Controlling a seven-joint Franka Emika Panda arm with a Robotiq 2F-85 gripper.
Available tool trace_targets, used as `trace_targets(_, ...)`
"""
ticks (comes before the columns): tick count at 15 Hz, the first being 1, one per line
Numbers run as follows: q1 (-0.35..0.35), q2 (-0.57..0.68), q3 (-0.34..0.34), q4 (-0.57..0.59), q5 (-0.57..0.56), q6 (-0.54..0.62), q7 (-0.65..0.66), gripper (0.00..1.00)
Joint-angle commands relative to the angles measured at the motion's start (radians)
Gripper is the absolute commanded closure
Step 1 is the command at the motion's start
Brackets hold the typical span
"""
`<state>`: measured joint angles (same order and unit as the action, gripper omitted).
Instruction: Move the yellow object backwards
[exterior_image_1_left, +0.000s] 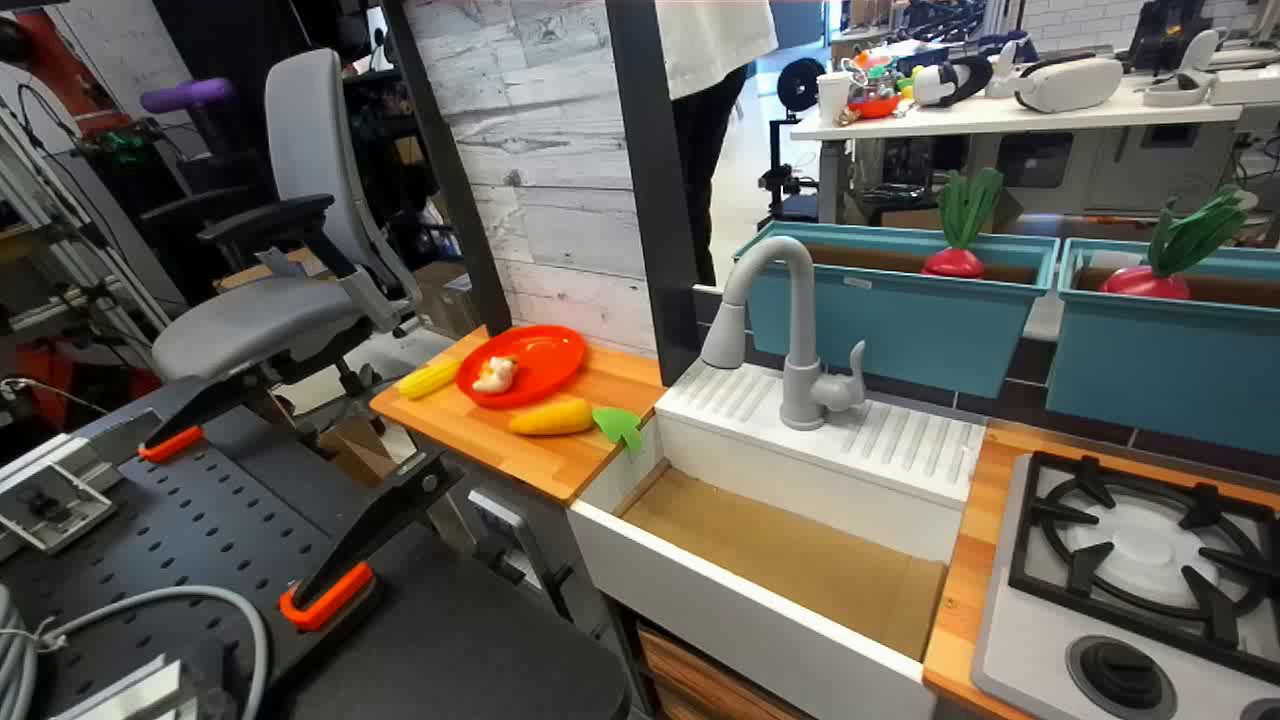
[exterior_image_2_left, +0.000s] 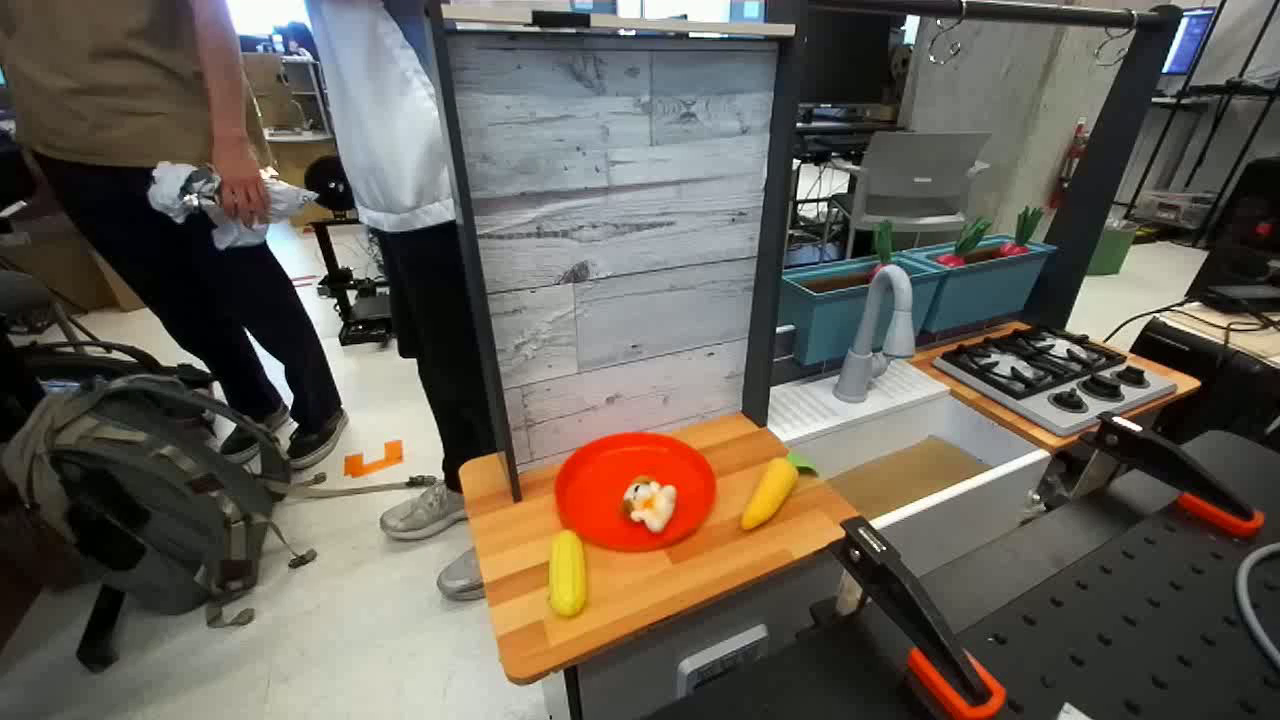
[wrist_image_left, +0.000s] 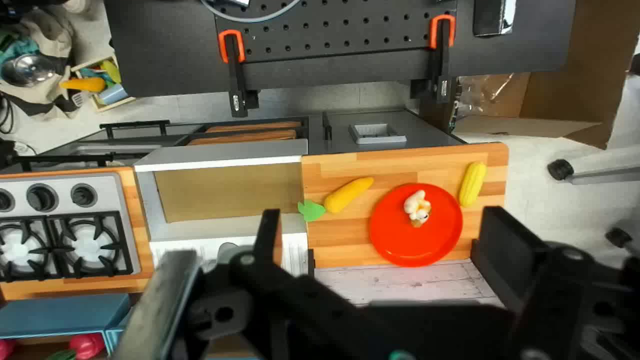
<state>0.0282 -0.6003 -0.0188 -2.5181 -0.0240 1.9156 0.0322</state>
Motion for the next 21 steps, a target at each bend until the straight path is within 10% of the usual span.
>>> trace_targets(1, -0.011, 0.0, 0.01, 0.002, 0.006, -0.002, -0.005, 0.0)
trace_targets(21, -0.022, 0.021, 0.017, -0.01, -0.018, 0.046, 0.012, 0.0)
